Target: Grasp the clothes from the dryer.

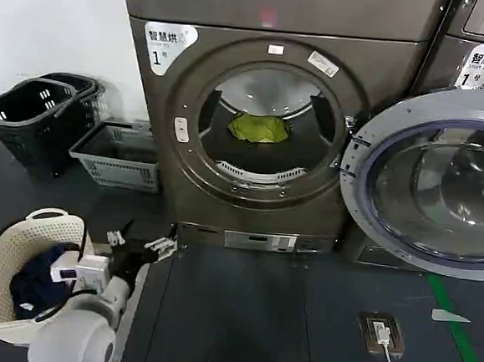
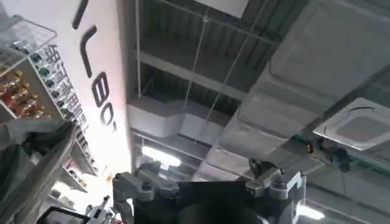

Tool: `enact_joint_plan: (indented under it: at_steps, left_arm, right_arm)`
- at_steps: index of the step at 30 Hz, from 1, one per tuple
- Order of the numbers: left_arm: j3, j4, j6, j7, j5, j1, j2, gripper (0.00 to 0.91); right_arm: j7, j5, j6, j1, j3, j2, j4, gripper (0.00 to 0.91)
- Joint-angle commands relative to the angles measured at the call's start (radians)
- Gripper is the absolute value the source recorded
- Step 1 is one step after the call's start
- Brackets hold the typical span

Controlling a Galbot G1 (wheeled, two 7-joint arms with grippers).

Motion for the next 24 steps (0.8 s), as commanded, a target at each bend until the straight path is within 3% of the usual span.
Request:
enact_joint_plan:
  at_steps: [1, 24]
  left_arm:
    - [0.0, -0.002, 0.049, 0.001, 0.0, 0.0, 0.001, 0.907]
    - [0.016, -0.005, 0.049, 0.004, -0.011, 0.004, 0.003, 0.907]
  right_arm:
    - [0.002, 0.006, 0.009, 0.002, -0.006, 0.0, -0.004, 0.907]
    - [0.016, 0.009, 0.002, -0.004, 0.015, -0.009, -0.028, 0.907]
